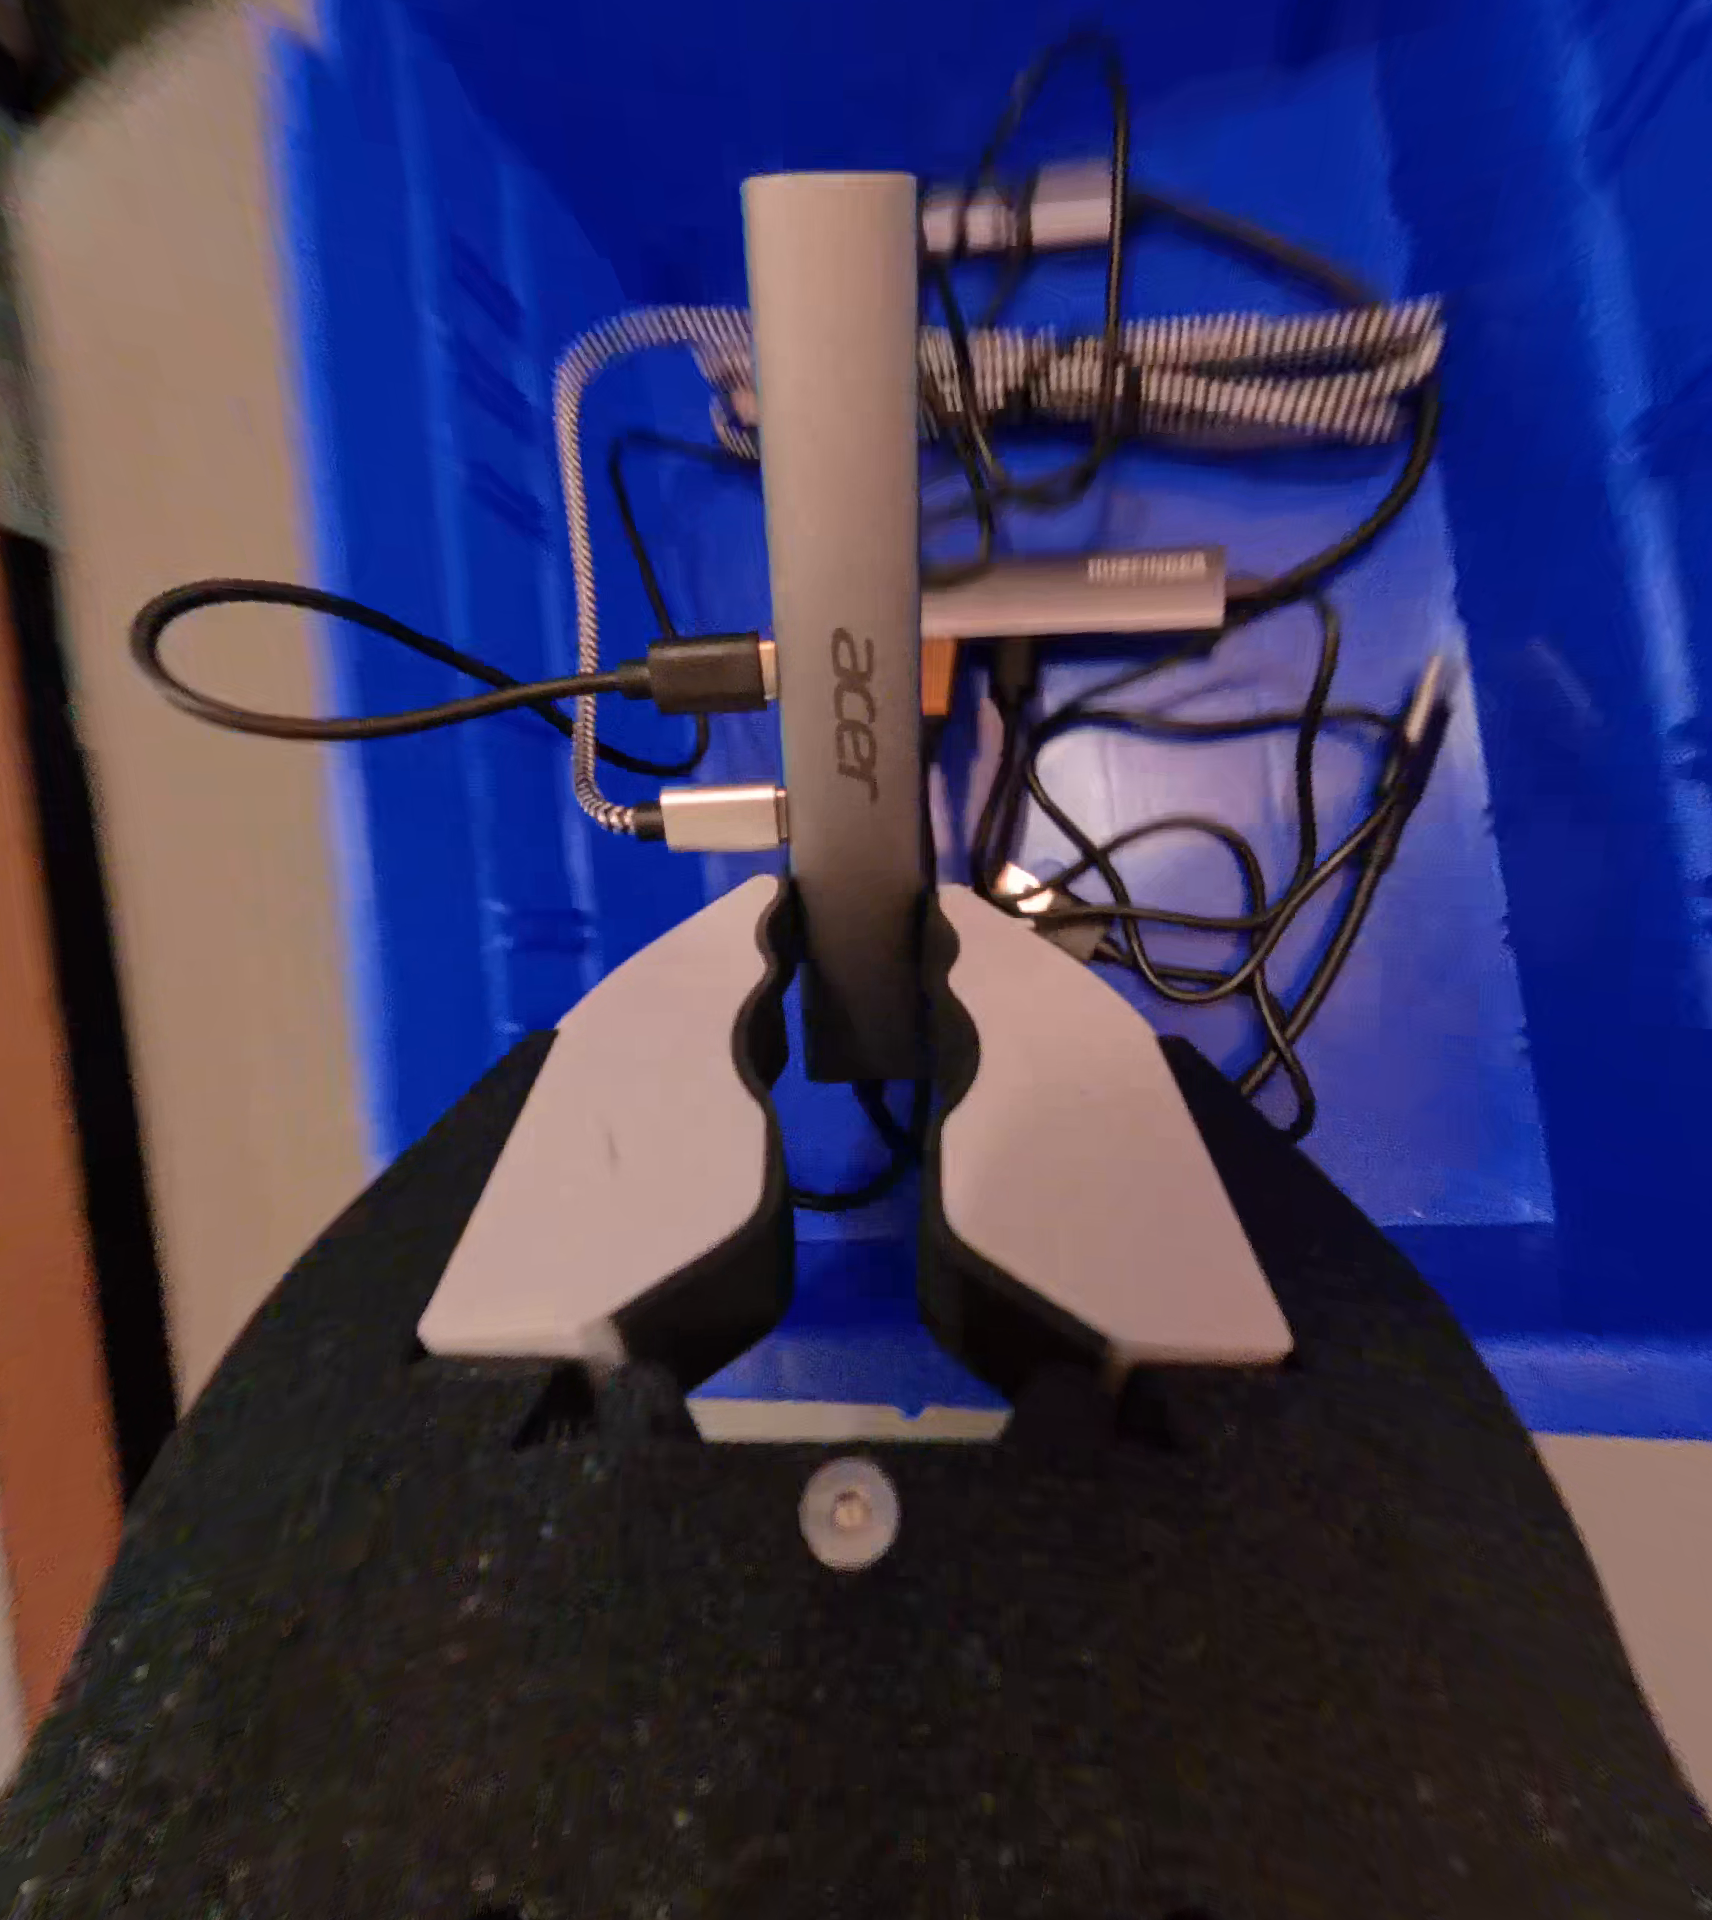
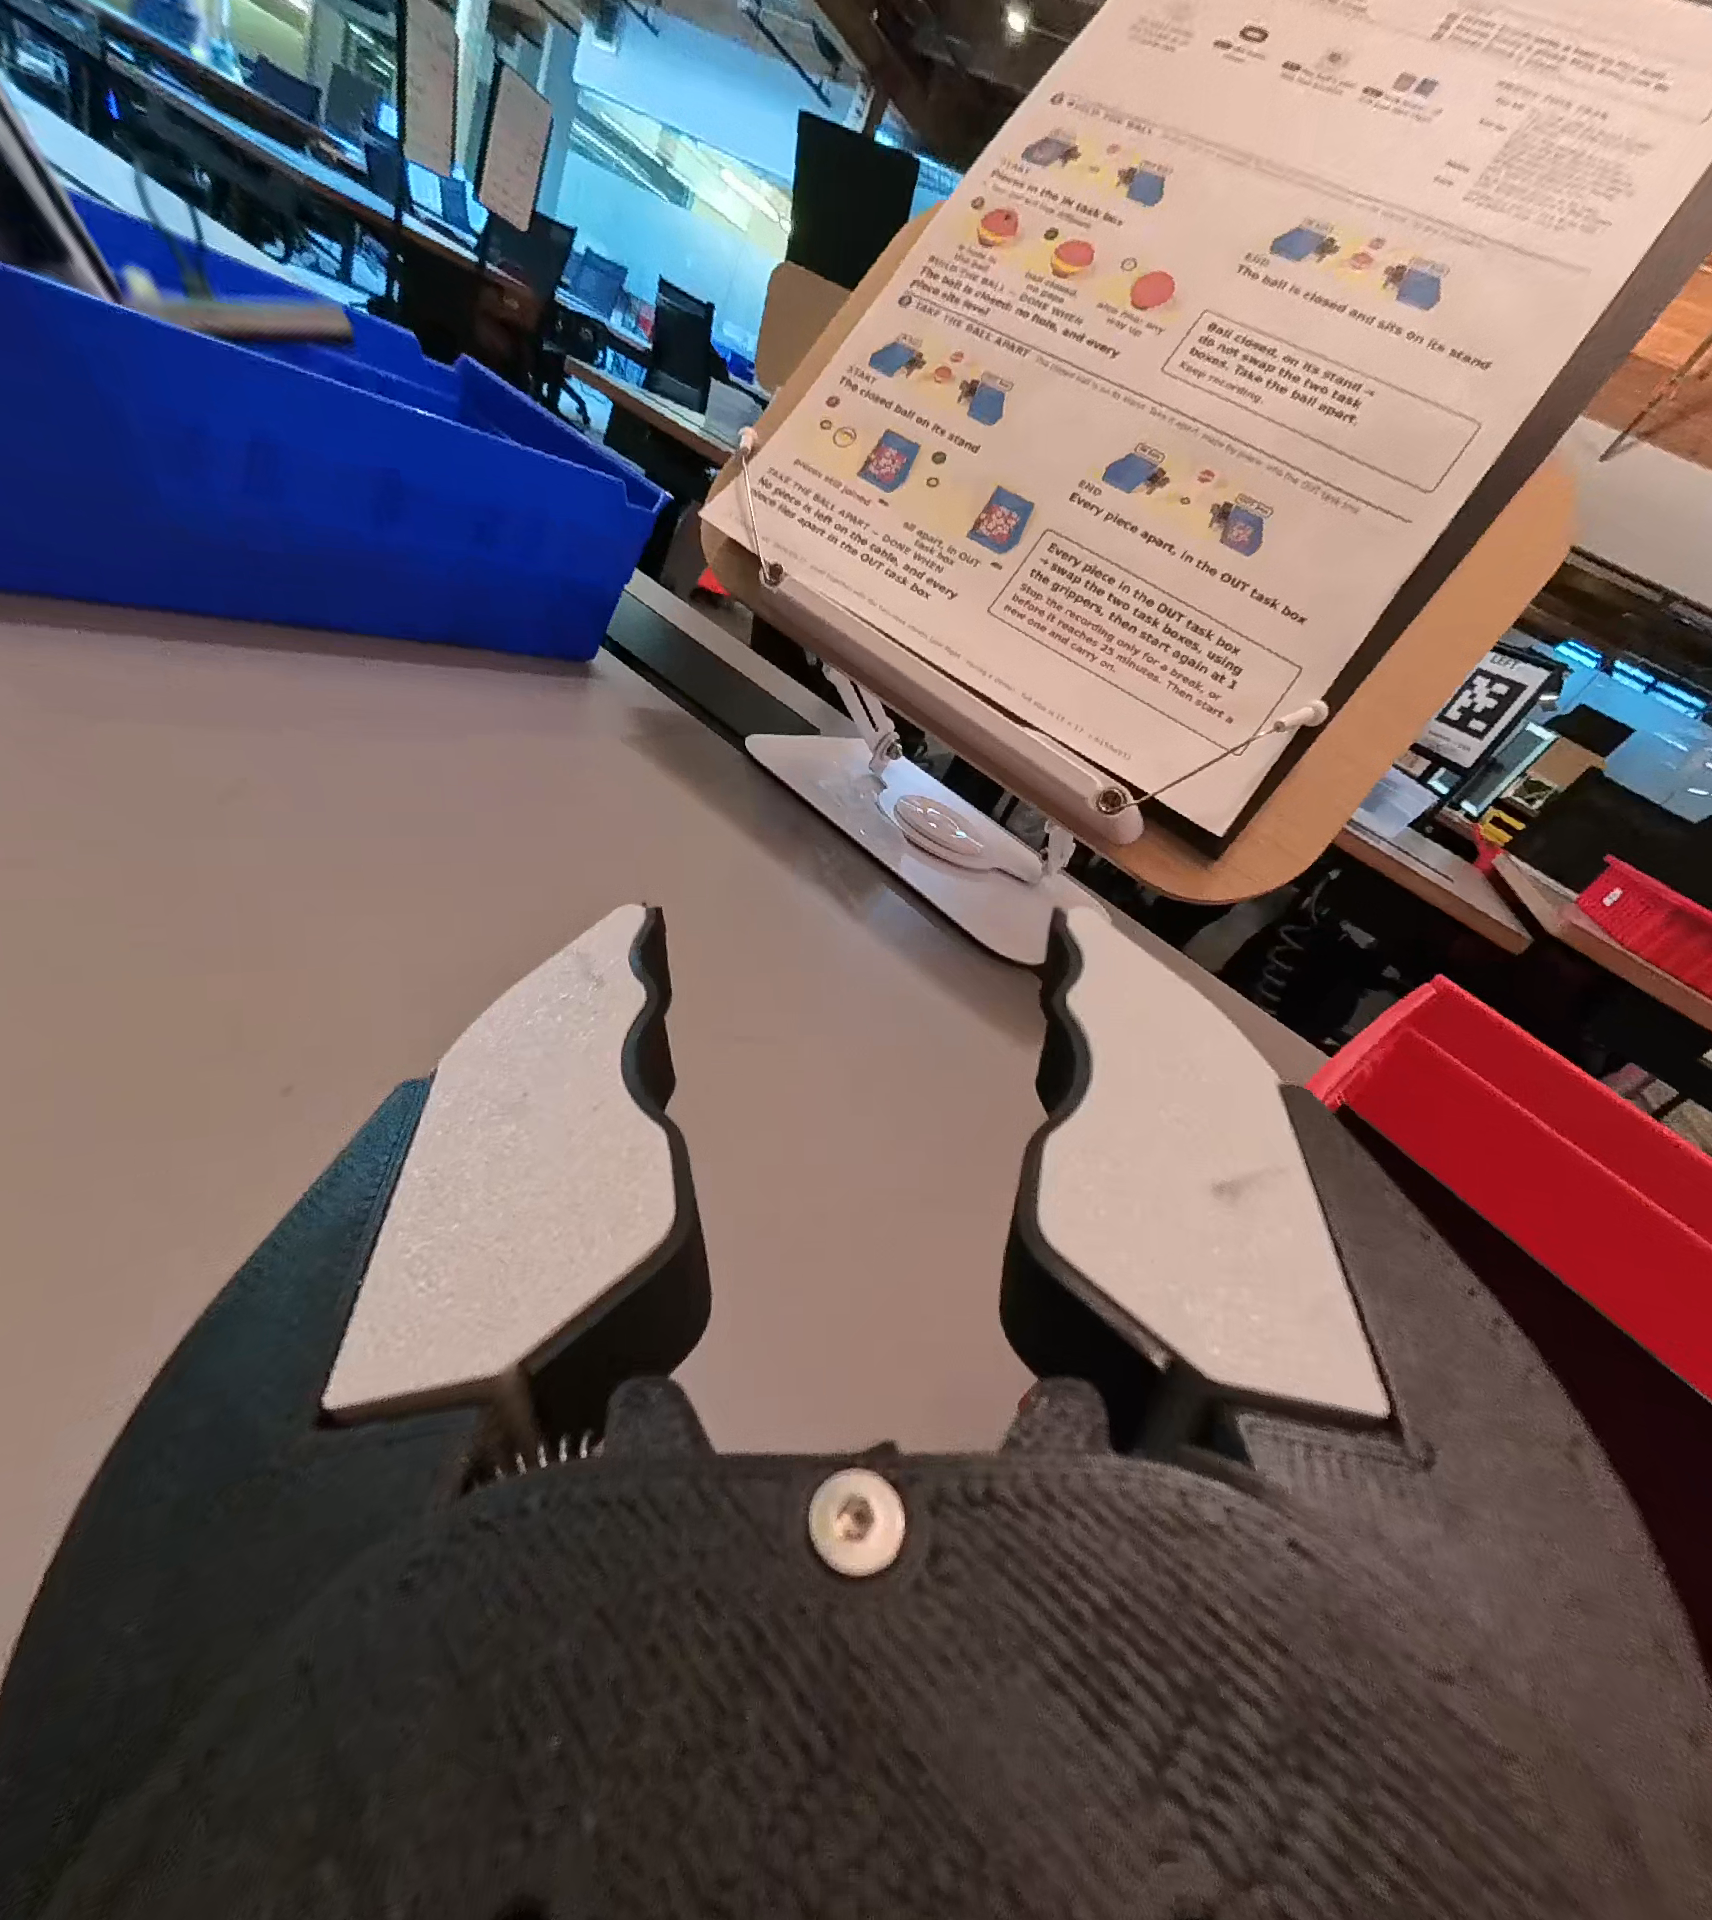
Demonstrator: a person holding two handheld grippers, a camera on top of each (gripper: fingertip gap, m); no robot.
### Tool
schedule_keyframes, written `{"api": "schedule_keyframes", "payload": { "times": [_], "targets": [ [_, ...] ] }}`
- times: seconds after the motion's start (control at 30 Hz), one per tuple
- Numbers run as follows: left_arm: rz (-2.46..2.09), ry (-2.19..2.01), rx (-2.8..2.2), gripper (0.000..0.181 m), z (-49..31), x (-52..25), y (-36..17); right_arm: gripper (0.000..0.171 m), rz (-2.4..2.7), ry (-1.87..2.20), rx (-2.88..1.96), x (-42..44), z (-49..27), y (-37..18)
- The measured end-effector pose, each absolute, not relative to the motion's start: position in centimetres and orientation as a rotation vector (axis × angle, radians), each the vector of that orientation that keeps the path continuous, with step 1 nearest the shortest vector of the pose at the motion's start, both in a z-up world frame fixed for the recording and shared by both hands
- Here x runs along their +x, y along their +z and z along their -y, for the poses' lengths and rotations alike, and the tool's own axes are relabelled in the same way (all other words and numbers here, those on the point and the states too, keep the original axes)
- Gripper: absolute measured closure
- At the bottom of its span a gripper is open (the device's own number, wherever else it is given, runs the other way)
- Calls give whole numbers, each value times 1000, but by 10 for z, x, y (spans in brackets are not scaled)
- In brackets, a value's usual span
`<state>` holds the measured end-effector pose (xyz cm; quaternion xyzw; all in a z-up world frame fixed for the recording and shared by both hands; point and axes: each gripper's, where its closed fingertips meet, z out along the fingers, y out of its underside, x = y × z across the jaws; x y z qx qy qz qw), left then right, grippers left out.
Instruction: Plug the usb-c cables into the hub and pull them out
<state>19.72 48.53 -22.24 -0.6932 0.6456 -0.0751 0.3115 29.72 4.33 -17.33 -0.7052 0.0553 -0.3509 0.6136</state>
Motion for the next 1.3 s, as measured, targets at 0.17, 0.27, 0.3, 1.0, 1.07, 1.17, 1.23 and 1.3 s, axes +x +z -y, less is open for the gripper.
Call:
{"api": "schedule_keyframes", "payload": {
  "times": [0.17, 0.27, 0.3, 1.0, 1.07, 1.17, 1.23, 1.3],
  "targets": [
    [-1576, -258, -1502, 159, -469, 207, -105, 104, -138, -822, -1632, 299, -43, -175],
    [-1532, -244, -1292, 159, -445, 207, -34, 105, -160, -809, -1654, 301, -43, -182],
    [-1521, -240, -1231, 159, -436, 206, -14, 105, -173, -806, -1657, 303, -42, -183],
    [-2039, -696, -360, 159, -178, 128, 35, 89, 6, -126, -1362, 235, -27, -124],
    [-2133, -729, -310, 159, -162, 126, 3, 93, 60, -3, -1294, 217, -17, -101],
    [-2254, -748, -162, 159, -141, 124, -47, 101, 223, 122, -1295, 176, -12, -77],
    [-2307, -767, -92, 159, -127, 125, -73, 106, 280, 106, -1349, 158, -21, -73],
    [-2349, -793, -44, 159, -116, 129, -93, 112, 362, 113, -1448, 142, -33, -86]
  ]
}}
